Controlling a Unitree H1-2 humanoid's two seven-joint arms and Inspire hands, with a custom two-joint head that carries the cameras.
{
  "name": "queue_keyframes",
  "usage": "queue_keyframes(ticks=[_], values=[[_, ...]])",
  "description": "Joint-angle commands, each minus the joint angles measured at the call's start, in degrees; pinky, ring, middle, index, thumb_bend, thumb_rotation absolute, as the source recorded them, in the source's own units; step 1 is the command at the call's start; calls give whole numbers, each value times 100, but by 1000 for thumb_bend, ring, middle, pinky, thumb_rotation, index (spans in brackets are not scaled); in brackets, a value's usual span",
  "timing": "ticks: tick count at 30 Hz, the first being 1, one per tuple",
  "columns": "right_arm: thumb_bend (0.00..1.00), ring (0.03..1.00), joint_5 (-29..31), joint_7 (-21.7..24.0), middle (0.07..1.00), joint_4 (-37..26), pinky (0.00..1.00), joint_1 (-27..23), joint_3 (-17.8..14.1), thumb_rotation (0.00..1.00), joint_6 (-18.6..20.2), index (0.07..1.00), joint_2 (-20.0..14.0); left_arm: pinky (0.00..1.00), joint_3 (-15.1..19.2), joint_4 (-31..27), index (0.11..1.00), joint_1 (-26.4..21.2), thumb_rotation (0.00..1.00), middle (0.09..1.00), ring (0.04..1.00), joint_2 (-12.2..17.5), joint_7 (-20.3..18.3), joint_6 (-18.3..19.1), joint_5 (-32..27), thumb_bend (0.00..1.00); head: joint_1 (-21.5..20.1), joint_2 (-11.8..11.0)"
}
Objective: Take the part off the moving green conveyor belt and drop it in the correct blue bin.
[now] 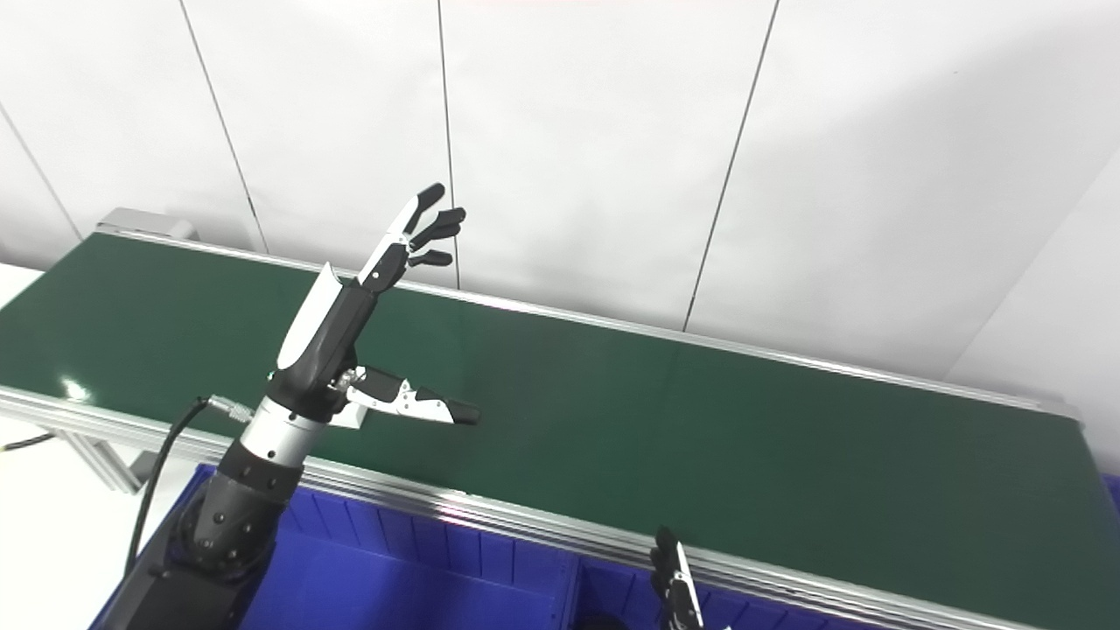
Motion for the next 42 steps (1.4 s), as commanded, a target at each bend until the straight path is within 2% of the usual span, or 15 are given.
queue_keyframes(ticks=[1, 2, 4, 6, 8, 12, 15, 21, 31, 37, 42], values=[[1000, 992, 18, 82, 1000, -82, 988, -65, 5, 1000, -292, 992, 65, 781, 62, -18, 967, -390, 109, 934, 905, 213, -116, -84, 5, 948, 14, 6], [1000, 992, 31, 96, 1000, -68, 988, -75, 7, 1000, -292, 992, 73, 780, 59, 34, 966, -466, 110, 935, 907, 319, -179, -24, 167, 948, 20, -4], [1000, 989, 28, 107, 1000, -45, 988, -91, 13, 1000, -292, 987, 87, 749, 50, 122, 970, -604, 215, 941, 906, 508, -233, 130, 681, 975, 18, -14], [1000, 985, 12, 107, 1000, -21, 984, -111, 23, 1000, -292, 979, 100, 728, 33, 192, 953, -695, 267, 932, 885, 637, -276, 210, 995, 997, 5, -23], [1000, 982, 6, 110, 1000, 2, 981, -136, 35, 1000, -291, 976, 113, 739, -12, 268, 945, -783, 270, 927, 878, 758, -311, 229, 1186, 1000, -11, -27], [1000, 977, -18, 79, 1000, 20, 970, -164, 45, 1000, -291, 968, 137, 829, -90, 381, 931, -955, 196, 920, 881, 917, -458, 347, 1389, 1000, -24, -19], [1000, 974, -34, 64, 1000, 4, 965, -162, 48, 1000, -292, 967, 142, 827, -104, 432, 926, -1012, 164, 913, 875, 948, -514, 369, 1426, 1000, -24, -19], [998, 981, -56, 53, 1000, -24, 957, -150, 69, 1000, -292, 966, 166, 798, -448, 941, 937, -1507, 150, 891, 859, 1228, -666, 316, 2060, 1000, -54, -37], [1000, 978, -53, 55, 1000, -52, 942, -118, 89, 1000, -291, 955, 205, 817, -818, 1313, 899, -1898, 154, 882, 866, 1236, -1211, 773, 2293, 1000, -106, -37], [1000, 981, -63, 32, 1000, -68, 936, -106, 95, 1000, -292, 913, 249, 861, -1174, 1490, 877, -2071, 170, 884, 895, 1317, -1623, 1095, 2713, 1000, -153, -28], [998, 988, -41, 46, 1000, -64, 938, -114, 83, 1000, -292, 904, 258, 851, -1317, 1730, 798, -2177, 186, 891, 900, 1282, -1613, 1186, 2856, 1000, -168, -31]])
